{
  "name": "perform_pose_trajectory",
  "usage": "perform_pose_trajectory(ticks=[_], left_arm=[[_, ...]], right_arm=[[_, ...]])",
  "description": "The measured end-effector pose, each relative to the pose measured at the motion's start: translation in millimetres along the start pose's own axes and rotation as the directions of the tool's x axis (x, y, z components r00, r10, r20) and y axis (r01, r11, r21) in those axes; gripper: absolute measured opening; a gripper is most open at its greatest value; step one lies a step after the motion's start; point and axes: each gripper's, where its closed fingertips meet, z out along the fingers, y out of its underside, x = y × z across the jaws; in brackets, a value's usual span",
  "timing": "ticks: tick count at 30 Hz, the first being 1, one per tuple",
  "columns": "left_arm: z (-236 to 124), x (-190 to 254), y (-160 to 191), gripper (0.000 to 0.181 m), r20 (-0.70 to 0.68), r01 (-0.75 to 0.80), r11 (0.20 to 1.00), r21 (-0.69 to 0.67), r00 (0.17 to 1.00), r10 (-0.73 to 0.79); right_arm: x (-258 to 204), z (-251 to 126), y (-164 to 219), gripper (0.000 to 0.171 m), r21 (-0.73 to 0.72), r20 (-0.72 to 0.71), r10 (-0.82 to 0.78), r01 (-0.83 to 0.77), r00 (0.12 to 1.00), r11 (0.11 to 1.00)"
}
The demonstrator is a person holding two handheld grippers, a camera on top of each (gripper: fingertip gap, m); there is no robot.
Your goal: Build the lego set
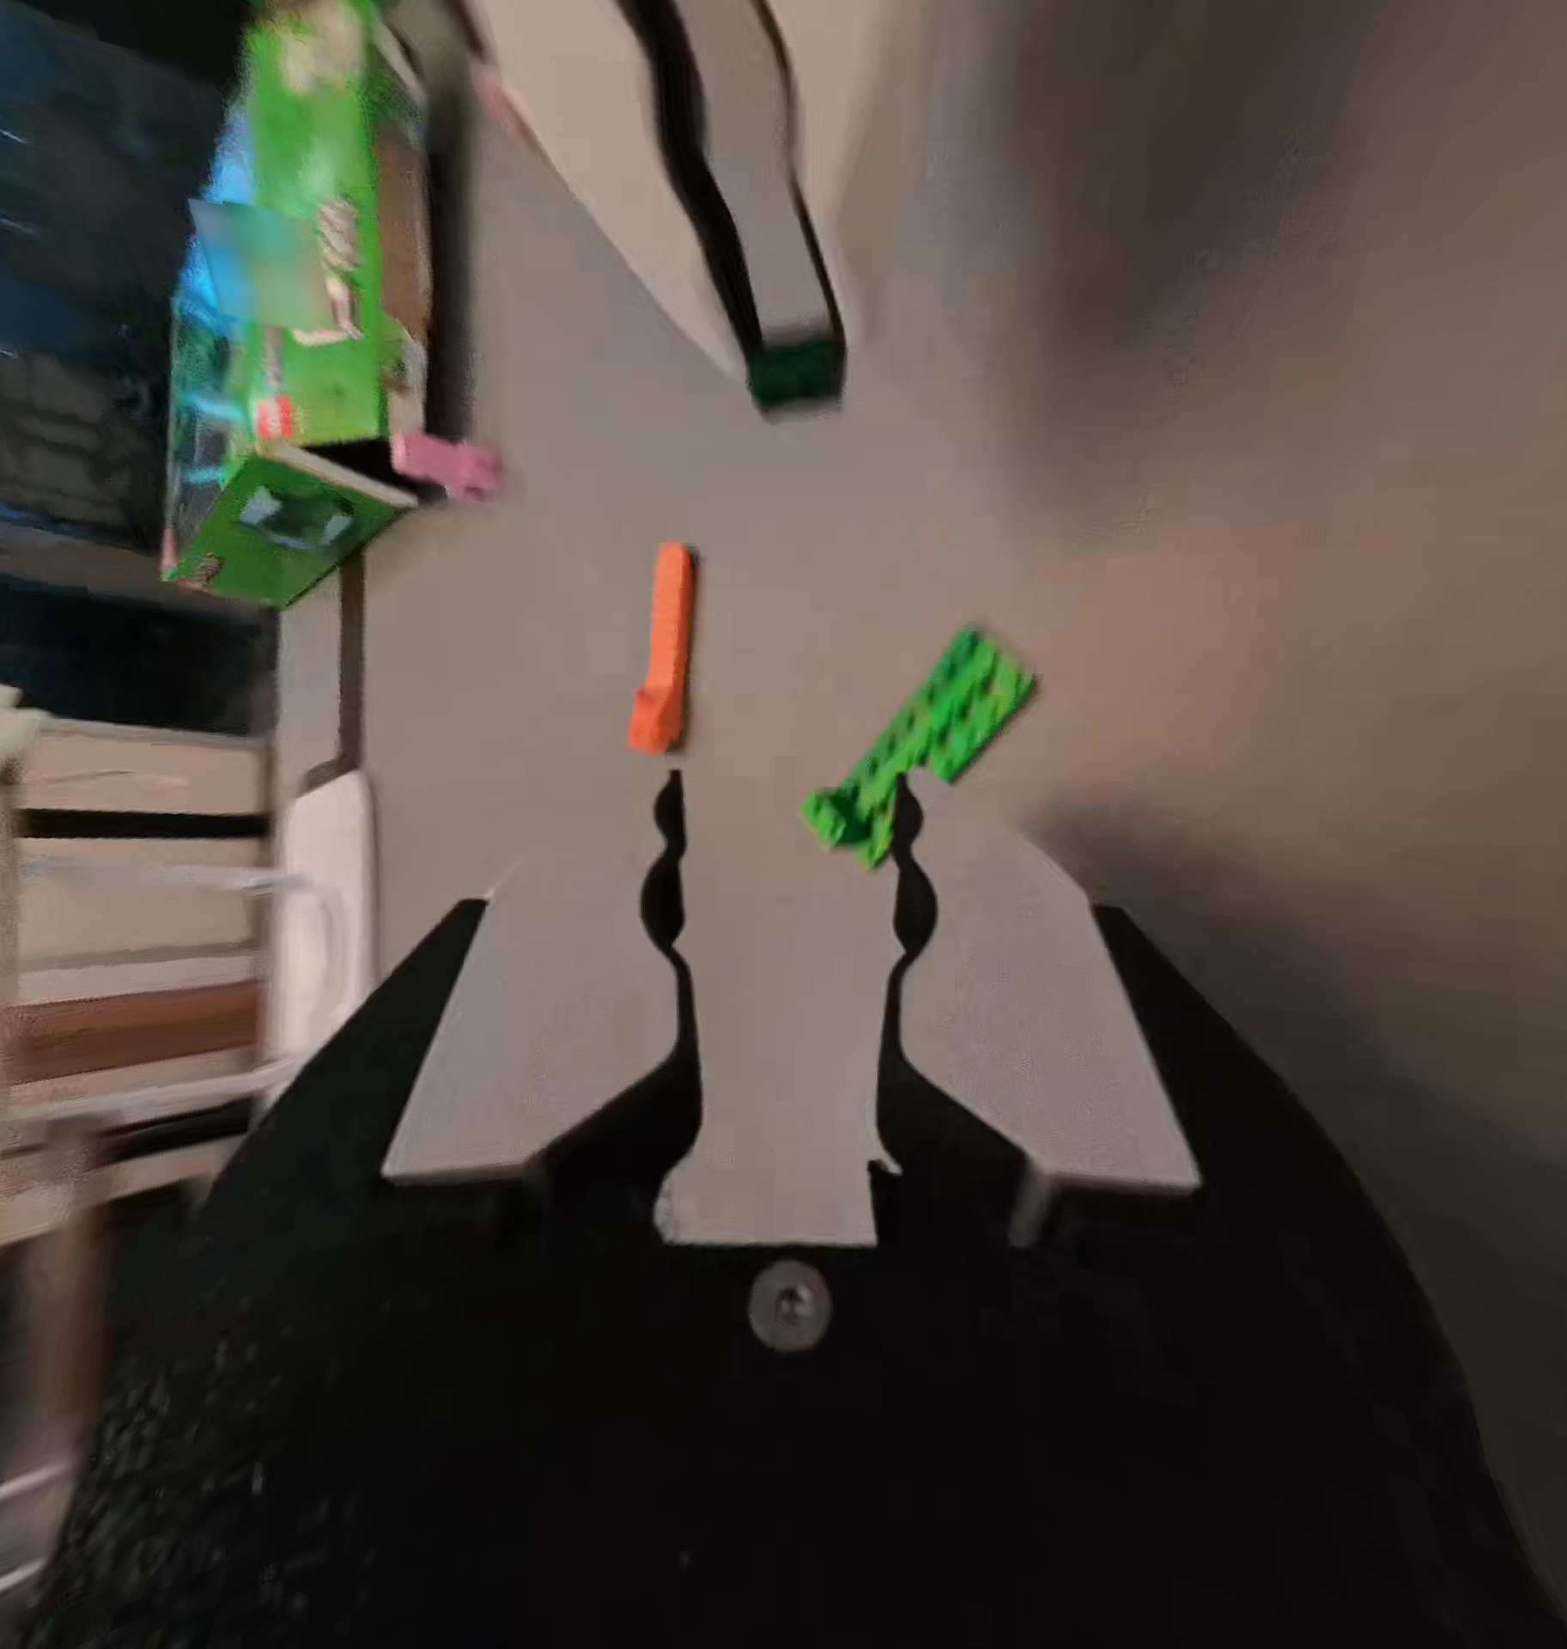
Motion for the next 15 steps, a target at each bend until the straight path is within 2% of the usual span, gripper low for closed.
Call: perform_pose_trajectory(ticks=[1,2,4,7,8,10,12,15], left_arm=[[-5.3,-1.0,-14.7,0.037,-0.030,0.141,0.983,0.115,0.990,-0.139],[-11.6,-3.8,-28.6,0.030,-0.078,0.293,0.930,0.222,0.956,-0.283],[-23.4,-19.4,-42.6,0.022,-0.138,0.536,0.764,0.358,0.840,-0.525],[-40.6,-33.3,-58.1,0.021,-0.310,0.750,0.470,0.465,0.635,-0.707],[-42.7,-34.4,-61.1,0.022,-0.347,0.779,0.416,0.469,0.596,-0.724],[-41.0,-31.1,-64.6,0.024,-0.347,0.779,0.420,0.466,0.598,-0.723],[-39.6,-28.0,-69.1,0.019,-0.321,0.753,0.453,0.477,0.629,-0.708],[-39.9,-27.8,-72.5,0.014,-0.321,0.749,0.455,0.481,0.634,-0.704]], right_arm=[[4.4,-3.4,-9.9,0.016,0.027,-0.067,-0.068,0.070,0.995,0.997],[10.4,-8.2,-19.8,0.015,0.041,-0.161,-0.150,0.158,0.976,0.987],[14.1,-16.4,-35.4,0.015,0.016,-0.293,-0.301,0.319,0.908,0.948],[17.1,-23.7,-54.0,0.015,-0.076,-0.443,-0.475,0.497,0.760,0.865],[16.2,-23.8,-59.2,0.015,-0.102,-0.467,-0.516,0.536,0.718,0.838],[13.6,-21.2,-65.9,0.015,-0.147,-0.482,-0.572,0.582,0.664,0.800],[11.5,-17.9,-69.3,0.015,-0.198,-0.479,-0.629,0.623,0.612,0.757],[8.7,-13.5,-71.3,0.015,-0.262,-0.460,-0.697,0.665,0.551,0.699]])
